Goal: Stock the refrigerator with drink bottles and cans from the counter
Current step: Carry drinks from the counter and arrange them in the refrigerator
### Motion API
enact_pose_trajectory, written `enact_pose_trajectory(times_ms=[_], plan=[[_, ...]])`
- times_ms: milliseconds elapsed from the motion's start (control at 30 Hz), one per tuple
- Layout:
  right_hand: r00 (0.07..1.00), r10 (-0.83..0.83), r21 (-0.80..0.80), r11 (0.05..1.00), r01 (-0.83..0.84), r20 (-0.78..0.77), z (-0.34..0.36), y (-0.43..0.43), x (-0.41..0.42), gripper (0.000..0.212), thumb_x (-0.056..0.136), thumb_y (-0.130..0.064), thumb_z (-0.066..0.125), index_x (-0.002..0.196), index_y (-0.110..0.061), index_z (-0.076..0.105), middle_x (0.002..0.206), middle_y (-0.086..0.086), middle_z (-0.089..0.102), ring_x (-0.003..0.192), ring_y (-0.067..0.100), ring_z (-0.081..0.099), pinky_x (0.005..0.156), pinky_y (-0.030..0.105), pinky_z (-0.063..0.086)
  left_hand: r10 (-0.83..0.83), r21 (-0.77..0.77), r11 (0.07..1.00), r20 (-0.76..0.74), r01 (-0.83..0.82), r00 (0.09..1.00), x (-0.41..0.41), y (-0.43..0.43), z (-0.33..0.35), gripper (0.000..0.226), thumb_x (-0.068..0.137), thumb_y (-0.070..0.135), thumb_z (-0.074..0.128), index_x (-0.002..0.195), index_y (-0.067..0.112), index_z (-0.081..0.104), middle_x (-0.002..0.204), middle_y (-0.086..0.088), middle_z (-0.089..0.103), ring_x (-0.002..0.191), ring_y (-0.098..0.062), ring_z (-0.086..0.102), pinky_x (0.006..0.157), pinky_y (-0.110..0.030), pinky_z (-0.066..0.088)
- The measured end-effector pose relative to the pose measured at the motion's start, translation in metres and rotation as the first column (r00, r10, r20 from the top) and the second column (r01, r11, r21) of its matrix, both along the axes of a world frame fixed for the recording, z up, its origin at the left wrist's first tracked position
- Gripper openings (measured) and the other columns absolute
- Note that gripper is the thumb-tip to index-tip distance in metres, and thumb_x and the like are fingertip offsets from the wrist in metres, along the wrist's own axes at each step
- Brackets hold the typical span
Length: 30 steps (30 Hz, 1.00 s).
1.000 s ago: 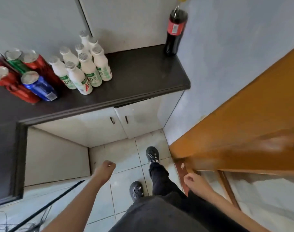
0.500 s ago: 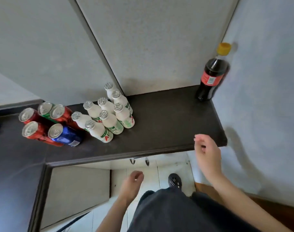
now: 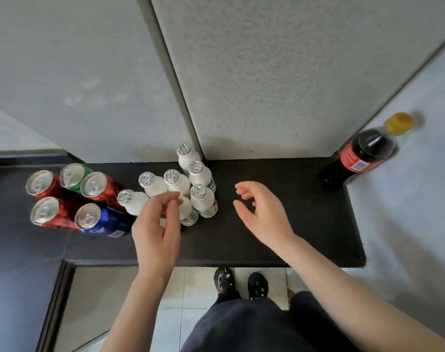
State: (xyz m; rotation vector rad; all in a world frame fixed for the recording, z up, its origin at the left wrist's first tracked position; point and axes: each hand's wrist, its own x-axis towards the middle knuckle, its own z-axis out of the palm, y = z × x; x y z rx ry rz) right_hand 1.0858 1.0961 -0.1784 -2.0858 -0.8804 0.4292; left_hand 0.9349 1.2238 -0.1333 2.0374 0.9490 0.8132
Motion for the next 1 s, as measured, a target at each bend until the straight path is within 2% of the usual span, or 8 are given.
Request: enact_pose_trajectory(times_ms=[133, 233, 367, 467, 600, 733, 867, 1000], plan=[[0.981, 0.161, -0.072, 0.985, -0.154, 0.107, -0.002, 0.041, -0.005, 0.041, 0.087, -0.039, 0.06, 0.125, -0.025, 0.052, 0.119, -0.01, 0.056, 0.108, 0.005, 0.052, 0.087, 0.021, 0.044, -0.002, 0.134, 0.991, -0.163, 0.025, 0.987, -0.012, 0.025, 0.004, 0.018, 0.091, 0.019, 0.05, 0.101, 0.014, 0.064, 0.095, 0.008, 0.062, 0.09, -0.006, 0.054, 0.075, -0.02, 0.039], [0.967, 0.223, -0.107, 0.972, -0.21, 0.125, -0.008, 0.06, -0.012, 0.044, 0.084, -0.044, 0.06, 0.123, -0.025, 0.053, 0.118, -0.009, 0.055, 0.107, 0.008, 0.052, 0.085, 0.021, 0.044, -0.015, 0.12, 0.992, -0.27, 0.049, 0.963, -0.023, 0.036, -0.001, 0.022, 0.094, 0.021, 0.049, 0.105, 0.013, 0.065, 0.104, 0.005, 0.062, 0.098, -0.006, 0.049, 0.081, -0.022, 0.036], [0.974, 0.194, -0.046, 0.981, -0.19, 0.113, -0.015, 0.067, -0.016, 0.037, 0.083, -0.041, 0.064, 0.114, -0.021, 0.058, 0.112, -0.007, 0.058, 0.101, 0.011, 0.054, 0.081, 0.022, 0.043, -0.017, 0.02, 0.999, -0.32, 0.025, 0.947, -0.031, 0.04, -0.011, 0.022, 0.092, 0.02, 0.054, 0.111, 0.017, 0.064, 0.112, 0.006, 0.06, 0.104, -0.009, 0.05, 0.085, -0.031, 0.046], [0.982, 0.167, 0.0, 0.986, -0.168, 0.092, -0.017, 0.066, -0.02, 0.035, 0.084, -0.041, 0.061, 0.111, -0.019, 0.06, 0.111, -0.007, 0.06, 0.101, 0.012, 0.055, 0.082, 0.028, 0.047, 0.012, 0.087, 0.996, -0.325, 0.018, 0.945, -0.031, 0.04, -0.013, 0.019, 0.091, 0.017, 0.057, 0.107, 0.014, 0.067, 0.111, 0.003, 0.063, 0.106, -0.011, 0.05, 0.089, -0.032, 0.042], [1.0, 0.012, 0.093, 0.996, -0.012, -0.001, -0.016, 0.046, -0.022, 0.035, 0.082, -0.045, 0.059, 0.108, -0.021, 0.062, 0.104, -0.018, 0.057, 0.097, 0.0, 0.055, 0.081, 0.024, 0.051, 0.023, 0.177, 0.984, -0.212, 0.016, 0.977, -0.019, 0.041, -0.004, 0.022, 0.088, 0.02, 0.052, 0.101, 0.011, 0.067, 0.107, 0.0, 0.064, 0.105, -0.014, 0.052, 0.091, -0.028, 0.034], [0.987, -0.135, 0.166, 0.975, 0.148, -0.087, -0.012, 0.004, -0.021, 0.031, 0.08, -0.046, 0.062, 0.106, -0.029, 0.06, 0.102, -0.024, 0.058, 0.1, -0.003, 0.058, 0.078, 0.021, 0.054, -0.106, 0.299, 0.944, -0.126, 0.139, 0.986, 0.006, 0.038, 0.006, 0.021, 0.089, 0.019, 0.052, 0.095, 0.007, 0.069, 0.106, -0.003, 0.064, 0.104, -0.019, 0.054, 0.093, -0.026, 0.035], [0.939, -0.325, 0.207, 0.916, 0.343, -0.116, -0.004, -0.046, -0.019, 0.029, 0.079, -0.049, 0.065, 0.102, -0.032, 0.058, 0.1, -0.018, 0.062, 0.1, 0.001, 0.06, 0.077, 0.021, 0.055, -0.279, 0.259, 0.92, -0.088, 0.293, 0.956, 0.047, 0.022, 0.011, 0.022, 0.089, 0.023, 0.053, 0.095, 0.009, 0.068, 0.105, 0.0, 0.064, 0.103, -0.018, 0.056, 0.094, -0.023, 0.035], [0.879, -0.469, 0.174, 0.861, 0.477, -0.087, 0.001, -0.092, -0.012, 0.021, 0.075, -0.052, 0.065, 0.093, -0.042, 0.058, 0.097, -0.022, 0.061, 0.092, 0.0, 0.061, 0.072, 0.014, 0.05, -0.471, 0.175, 0.859, -0.098, 0.481, 0.877, 0.103, -0.005, 0.017, 0.027, 0.089, 0.031, 0.051, 0.098, 0.012, 0.068, 0.102, 0.003, 0.064, 0.099, -0.012, 0.055, 0.091, -0.017, 0.036]])
